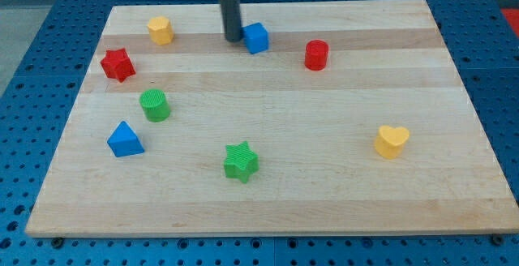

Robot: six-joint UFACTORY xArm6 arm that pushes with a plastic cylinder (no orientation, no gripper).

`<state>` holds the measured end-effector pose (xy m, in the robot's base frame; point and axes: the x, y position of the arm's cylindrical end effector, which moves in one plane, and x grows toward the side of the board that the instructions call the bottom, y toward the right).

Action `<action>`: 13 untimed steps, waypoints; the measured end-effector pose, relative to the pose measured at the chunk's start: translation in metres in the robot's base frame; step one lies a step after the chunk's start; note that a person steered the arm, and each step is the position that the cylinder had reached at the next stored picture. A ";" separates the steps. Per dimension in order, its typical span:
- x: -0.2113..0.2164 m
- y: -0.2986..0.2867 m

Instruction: Push the red star towards top center

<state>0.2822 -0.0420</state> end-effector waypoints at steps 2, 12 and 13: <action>-0.010 0.057; 0.038 -0.225; 0.044 -0.154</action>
<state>0.3258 -0.1961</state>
